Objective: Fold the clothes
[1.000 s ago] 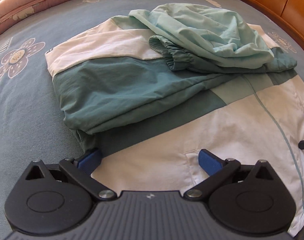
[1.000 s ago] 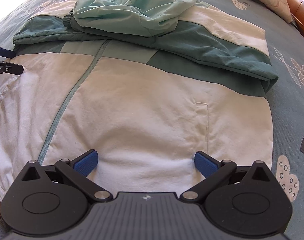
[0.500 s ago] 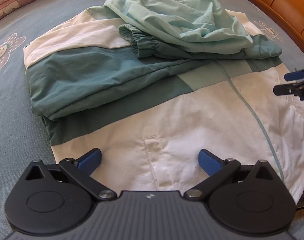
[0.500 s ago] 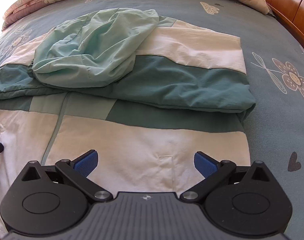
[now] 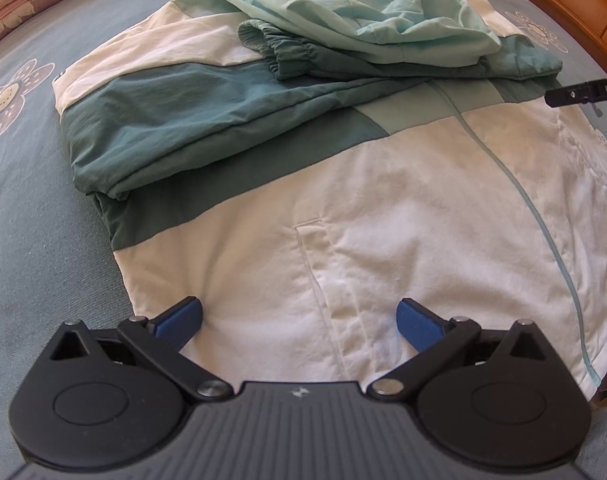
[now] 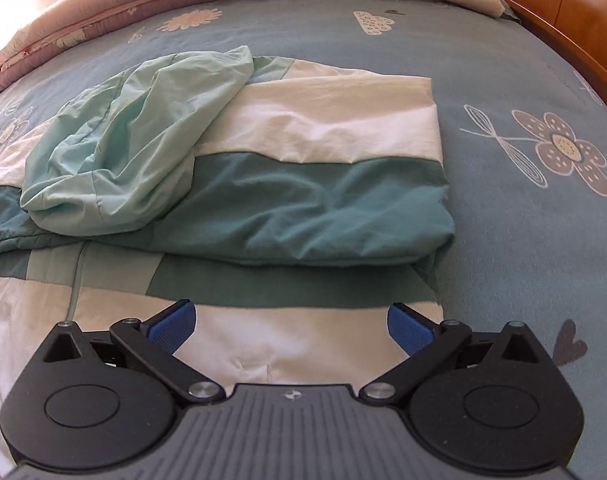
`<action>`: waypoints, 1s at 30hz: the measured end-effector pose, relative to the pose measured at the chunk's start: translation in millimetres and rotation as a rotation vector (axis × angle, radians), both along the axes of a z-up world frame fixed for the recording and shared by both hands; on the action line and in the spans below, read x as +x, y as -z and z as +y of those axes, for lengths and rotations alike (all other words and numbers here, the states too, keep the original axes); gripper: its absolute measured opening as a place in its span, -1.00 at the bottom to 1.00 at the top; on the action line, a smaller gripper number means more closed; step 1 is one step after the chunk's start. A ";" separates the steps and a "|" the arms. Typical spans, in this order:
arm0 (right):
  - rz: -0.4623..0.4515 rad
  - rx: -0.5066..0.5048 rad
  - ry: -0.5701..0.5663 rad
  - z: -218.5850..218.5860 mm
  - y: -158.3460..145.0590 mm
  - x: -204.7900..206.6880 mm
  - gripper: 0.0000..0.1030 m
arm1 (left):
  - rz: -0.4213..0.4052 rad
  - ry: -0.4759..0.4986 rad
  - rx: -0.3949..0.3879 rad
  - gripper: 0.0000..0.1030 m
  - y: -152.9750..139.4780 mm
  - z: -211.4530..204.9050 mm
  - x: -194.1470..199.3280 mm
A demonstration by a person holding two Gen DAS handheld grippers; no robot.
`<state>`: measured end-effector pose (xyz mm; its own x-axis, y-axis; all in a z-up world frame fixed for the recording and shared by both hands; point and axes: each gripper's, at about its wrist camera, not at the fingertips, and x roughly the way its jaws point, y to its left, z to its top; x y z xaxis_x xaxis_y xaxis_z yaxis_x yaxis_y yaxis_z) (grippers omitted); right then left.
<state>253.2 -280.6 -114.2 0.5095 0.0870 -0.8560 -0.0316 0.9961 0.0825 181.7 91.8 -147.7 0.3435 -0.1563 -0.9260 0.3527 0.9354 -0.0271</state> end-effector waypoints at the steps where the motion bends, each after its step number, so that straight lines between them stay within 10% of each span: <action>1: 0.005 -0.009 0.002 -1.6 4.6 10.3 1.00 | 0.002 0.004 0.002 0.99 -0.3 1.1 1.6; 12: 0.070 -0.008 0.201 -41.1 7.1 -7.5 1.00 | -0.010 -0.028 0.009 0.99 -3.4 -3.6 4.8; 30: 0.053 0.042 0.070 -0.5 -0.4 -2.6 1.00 | -0.099 -0.236 -0.042 0.98 -5.3 18.5 64.3</action>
<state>250.6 -281.1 -113.8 0.4695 0.0894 -0.8784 0.0435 0.9913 0.1242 246.0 110.3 -142.4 0.4638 -0.0992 -0.8804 0.1279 0.9908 -0.0443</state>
